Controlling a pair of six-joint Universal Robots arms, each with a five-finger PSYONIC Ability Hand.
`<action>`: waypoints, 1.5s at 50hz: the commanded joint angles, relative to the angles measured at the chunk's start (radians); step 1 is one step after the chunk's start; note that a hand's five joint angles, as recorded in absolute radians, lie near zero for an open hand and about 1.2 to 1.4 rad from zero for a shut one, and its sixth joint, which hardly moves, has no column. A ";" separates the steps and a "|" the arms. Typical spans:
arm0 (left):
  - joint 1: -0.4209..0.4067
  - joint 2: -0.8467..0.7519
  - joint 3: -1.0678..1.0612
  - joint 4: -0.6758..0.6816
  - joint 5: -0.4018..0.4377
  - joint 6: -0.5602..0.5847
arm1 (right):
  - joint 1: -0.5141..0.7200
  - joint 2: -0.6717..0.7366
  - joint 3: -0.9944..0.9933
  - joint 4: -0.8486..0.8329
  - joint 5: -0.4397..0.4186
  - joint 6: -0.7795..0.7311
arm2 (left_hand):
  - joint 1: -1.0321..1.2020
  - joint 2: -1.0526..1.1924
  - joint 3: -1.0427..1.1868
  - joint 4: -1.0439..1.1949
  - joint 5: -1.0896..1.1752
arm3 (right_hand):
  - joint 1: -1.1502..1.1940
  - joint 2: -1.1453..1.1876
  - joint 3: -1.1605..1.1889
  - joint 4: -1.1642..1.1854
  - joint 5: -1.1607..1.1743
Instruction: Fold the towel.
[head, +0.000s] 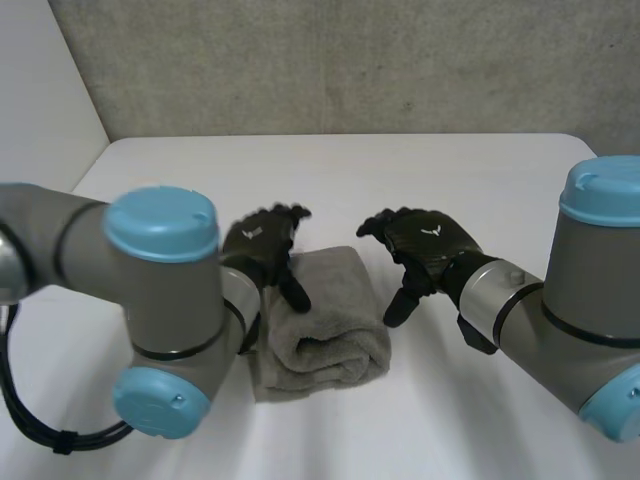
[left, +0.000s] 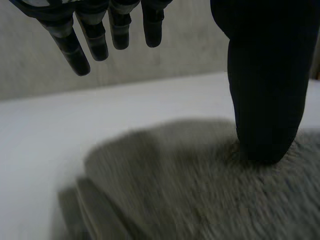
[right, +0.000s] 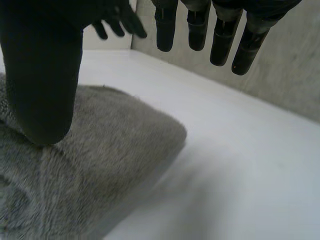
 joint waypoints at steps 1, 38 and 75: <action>0.000 -0.074 0.010 -0.056 -0.003 0.014 | -0.024 0.110 -0.053 0.001 -0.061 0.034 | 0.003 0.017 0.012 0.013 -0.023 | -0.043 -0.055 -0.040 -0.060 -0.063; 0.046 0.232 -0.050 0.010 -0.144 0.133 | 0.005 0.048 -0.262 -0.012 0.097 -0.125 | 0.006 0.020 0.015 0.016 -0.020 | -0.043 -0.055 -0.040 -0.060 -0.063; 0.280 0.562 0.046 -0.303 -0.052 0.127 | -0.090 -0.270 -0.221 0.058 0.226 -0.089 | -0.003 0.011 0.006 0.007 -0.029 | -0.043 -0.055 -0.040 -0.060 -0.063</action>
